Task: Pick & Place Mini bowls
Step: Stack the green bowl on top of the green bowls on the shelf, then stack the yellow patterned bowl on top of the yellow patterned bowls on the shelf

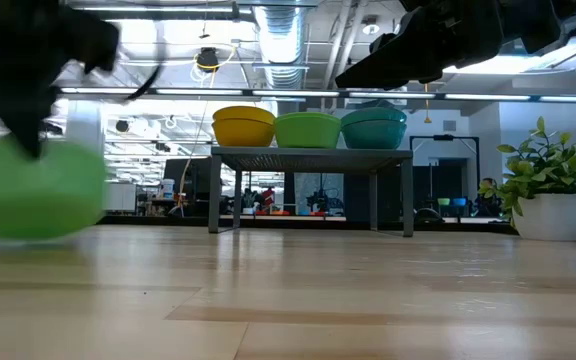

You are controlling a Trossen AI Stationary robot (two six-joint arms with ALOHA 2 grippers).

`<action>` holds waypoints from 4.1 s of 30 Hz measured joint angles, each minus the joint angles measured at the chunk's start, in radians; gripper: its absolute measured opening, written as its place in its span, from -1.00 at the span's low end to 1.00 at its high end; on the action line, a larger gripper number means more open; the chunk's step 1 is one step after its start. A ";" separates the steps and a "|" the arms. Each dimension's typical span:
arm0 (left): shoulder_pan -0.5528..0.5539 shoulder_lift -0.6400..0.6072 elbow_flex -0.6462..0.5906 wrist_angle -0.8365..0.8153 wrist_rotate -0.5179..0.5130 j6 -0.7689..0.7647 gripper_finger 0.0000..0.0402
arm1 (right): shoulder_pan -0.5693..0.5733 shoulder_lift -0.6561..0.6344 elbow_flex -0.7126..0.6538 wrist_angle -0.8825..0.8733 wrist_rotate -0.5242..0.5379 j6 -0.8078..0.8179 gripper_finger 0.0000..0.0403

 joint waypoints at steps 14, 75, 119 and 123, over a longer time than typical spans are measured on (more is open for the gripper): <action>0.220 0.000 0.267 0.004 -0.130 0.834 -0.96 | 0.002 -0.060 0.000 -0.132 0.000 0.007 -0.13; 0.725 0.362 0.681 0.059 -0.128 1.732 -0.96 | 0.002 -0.315 0.000 -0.585 0.002 0.255 -0.98; 0.126 0.007 0.599 -0.147 -0.392 1.009 -0.43 | -0.005 -0.282 -0.022 -0.134 0.000 0.141 -0.95; 0.041 -0.059 0.424 -0.144 -0.391 0.854 -0.62 | -0.005 -0.283 -0.022 -0.132 0.000 0.141 -0.95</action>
